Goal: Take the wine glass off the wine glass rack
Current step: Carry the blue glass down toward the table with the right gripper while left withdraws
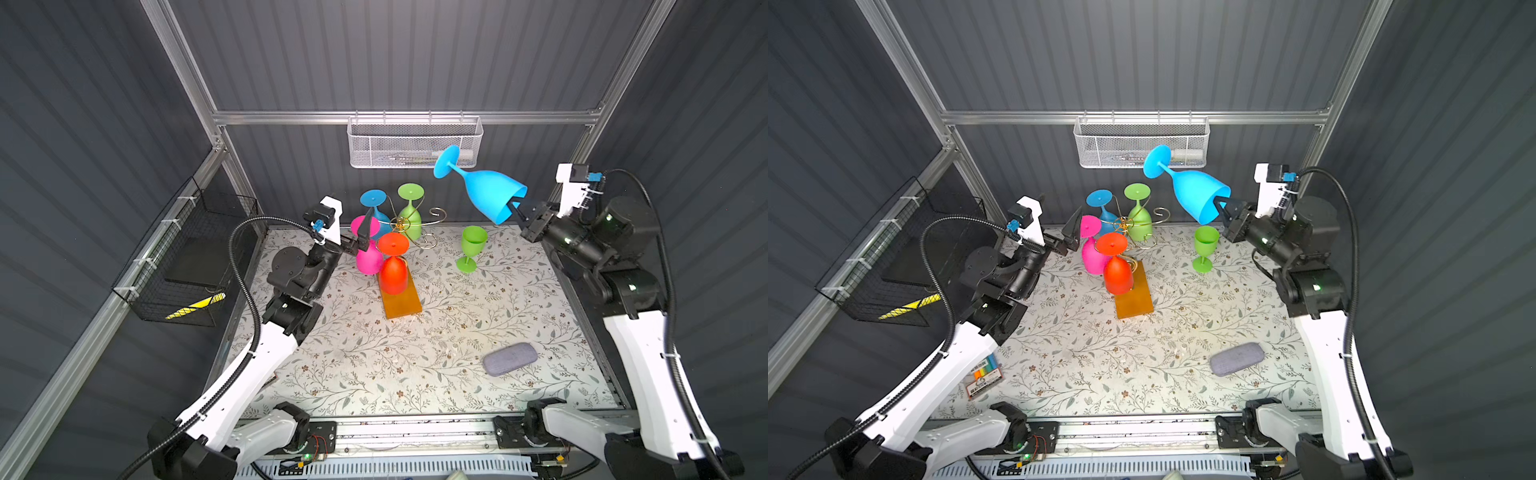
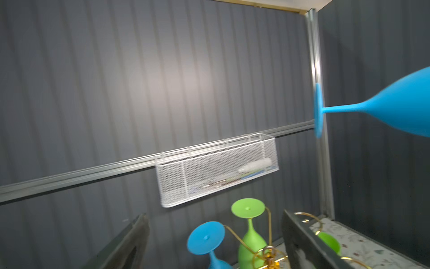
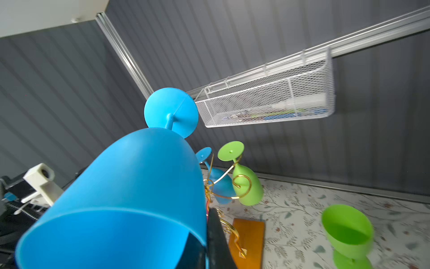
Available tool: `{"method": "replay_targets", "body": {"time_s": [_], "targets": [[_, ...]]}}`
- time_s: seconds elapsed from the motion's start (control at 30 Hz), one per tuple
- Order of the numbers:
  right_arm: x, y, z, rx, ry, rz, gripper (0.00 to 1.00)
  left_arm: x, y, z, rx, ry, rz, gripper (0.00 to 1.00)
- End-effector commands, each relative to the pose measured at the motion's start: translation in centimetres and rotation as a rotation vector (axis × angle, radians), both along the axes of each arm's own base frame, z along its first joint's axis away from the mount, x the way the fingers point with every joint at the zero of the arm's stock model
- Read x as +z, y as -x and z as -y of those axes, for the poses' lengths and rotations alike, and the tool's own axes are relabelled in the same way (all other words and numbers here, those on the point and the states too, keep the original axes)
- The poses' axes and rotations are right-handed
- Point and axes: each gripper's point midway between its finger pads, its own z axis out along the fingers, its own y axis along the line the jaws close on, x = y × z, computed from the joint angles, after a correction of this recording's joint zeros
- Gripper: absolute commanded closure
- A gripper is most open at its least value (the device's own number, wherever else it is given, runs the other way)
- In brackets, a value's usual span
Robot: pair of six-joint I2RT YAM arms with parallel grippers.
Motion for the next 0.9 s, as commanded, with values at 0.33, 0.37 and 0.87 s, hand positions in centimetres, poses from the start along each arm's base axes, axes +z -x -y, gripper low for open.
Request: {"method": "replay_targets", "body": {"time_s": [0.33, 0.37, 0.87], "targets": [[-11.7, 5.6, 7.8, -0.367, 0.336, -0.401, 1.00, -6.6, -0.6, -8.2, 0.458, -0.041, -0.066, 0.00], [-12.6, 5.7, 7.9, -0.367, 0.350, -0.430, 1.00, -7.0, -0.7, -8.5, 0.468, -0.038, -0.079, 0.01], [-20.6, 3.3, 10.2, -0.406, 0.603, -0.814, 1.00, -9.6, -1.3, -12.4, 0.543, 0.037, -0.149, 0.00]]}}
